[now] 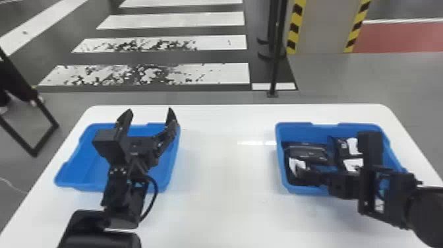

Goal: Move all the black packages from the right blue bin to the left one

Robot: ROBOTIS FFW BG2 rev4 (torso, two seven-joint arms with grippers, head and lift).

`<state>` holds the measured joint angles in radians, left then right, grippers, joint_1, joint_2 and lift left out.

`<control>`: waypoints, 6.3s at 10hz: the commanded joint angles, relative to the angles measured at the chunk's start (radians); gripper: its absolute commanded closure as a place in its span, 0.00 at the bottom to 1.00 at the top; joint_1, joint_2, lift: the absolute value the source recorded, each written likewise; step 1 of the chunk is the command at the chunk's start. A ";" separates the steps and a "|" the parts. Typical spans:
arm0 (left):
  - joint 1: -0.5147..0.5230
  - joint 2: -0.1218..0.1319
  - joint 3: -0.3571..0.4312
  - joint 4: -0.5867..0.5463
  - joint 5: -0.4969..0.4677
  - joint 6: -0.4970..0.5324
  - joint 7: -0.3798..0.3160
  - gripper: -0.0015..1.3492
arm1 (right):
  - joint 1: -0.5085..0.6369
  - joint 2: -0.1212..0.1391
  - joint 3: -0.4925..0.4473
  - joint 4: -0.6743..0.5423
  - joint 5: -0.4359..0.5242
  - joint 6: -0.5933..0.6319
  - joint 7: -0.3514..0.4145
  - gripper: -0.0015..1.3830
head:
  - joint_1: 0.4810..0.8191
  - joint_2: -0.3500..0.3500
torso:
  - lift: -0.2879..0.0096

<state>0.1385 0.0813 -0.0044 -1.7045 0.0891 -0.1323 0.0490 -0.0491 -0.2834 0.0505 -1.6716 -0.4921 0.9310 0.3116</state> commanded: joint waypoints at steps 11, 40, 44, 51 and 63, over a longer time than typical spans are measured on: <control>-0.001 0.071 -0.283 -0.204 0.487 0.014 -0.077 0.10 | -0.020 -0.002 -0.007 -0.188 -0.192 -0.322 0.167 0.84 | 0.44 0.53 | 0.50; 0.045 -0.006 0.066 -0.012 -0.039 -0.179 0.094 0.22 | 0.066 0.000 -0.009 -0.237 -0.154 -0.347 0.107 0.06 | 0.59 0.87 | 0.50; 0.104 0.028 -0.059 -0.142 0.128 -0.175 0.072 0.19 | -0.032 0.006 -0.056 -0.114 0.107 -0.128 0.021 0.06 | 0.58 0.66 | 0.50; 0.109 0.038 -0.079 -0.160 0.148 -0.094 0.043 0.19 | -0.187 0.001 0.053 0.227 0.065 -0.104 -0.019 0.37 | 0.63 0.54 | 0.50; 0.099 0.045 -0.119 -0.164 0.218 -0.108 0.035 0.19 | 0.137 0.024 -0.176 -0.146 -0.092 -0.298 0.040 0.84 | 0.63 0.50 | 0.50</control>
<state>0.2457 0.1222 -0.1058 -1.8662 0.2903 -0.2349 0.0847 0.1022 -0.2584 -0.1240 -1.8091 -0.5801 0.6504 0.3470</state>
